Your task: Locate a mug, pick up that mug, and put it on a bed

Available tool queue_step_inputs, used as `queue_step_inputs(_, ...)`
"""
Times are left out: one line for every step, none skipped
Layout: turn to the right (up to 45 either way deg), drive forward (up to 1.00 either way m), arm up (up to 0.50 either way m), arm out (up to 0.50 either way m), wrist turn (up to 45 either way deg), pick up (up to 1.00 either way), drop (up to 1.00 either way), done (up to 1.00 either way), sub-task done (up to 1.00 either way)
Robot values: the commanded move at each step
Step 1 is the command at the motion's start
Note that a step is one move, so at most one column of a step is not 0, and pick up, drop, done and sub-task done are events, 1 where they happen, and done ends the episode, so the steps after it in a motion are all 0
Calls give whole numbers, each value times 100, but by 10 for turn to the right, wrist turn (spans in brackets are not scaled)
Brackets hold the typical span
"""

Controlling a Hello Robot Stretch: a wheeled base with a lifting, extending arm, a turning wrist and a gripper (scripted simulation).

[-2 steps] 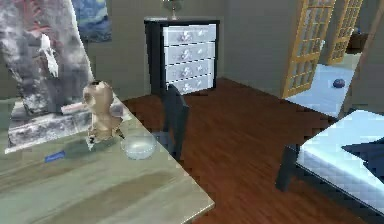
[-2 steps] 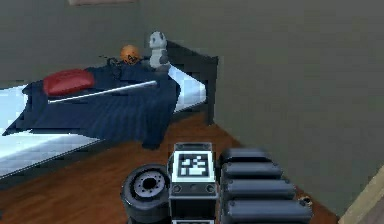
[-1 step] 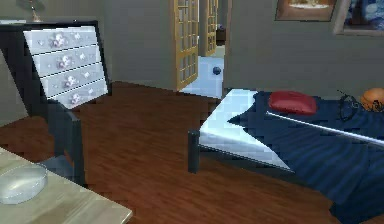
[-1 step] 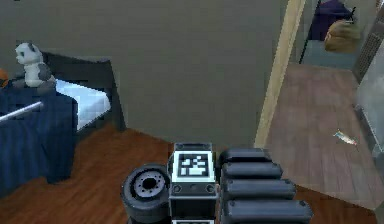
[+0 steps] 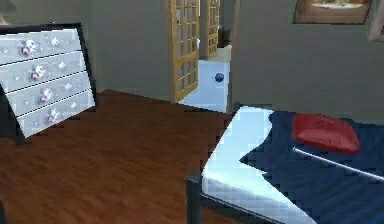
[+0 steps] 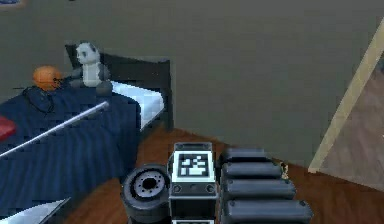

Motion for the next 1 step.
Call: queue_step_inputs(-180,0,0,0,0,0,0,0,0)
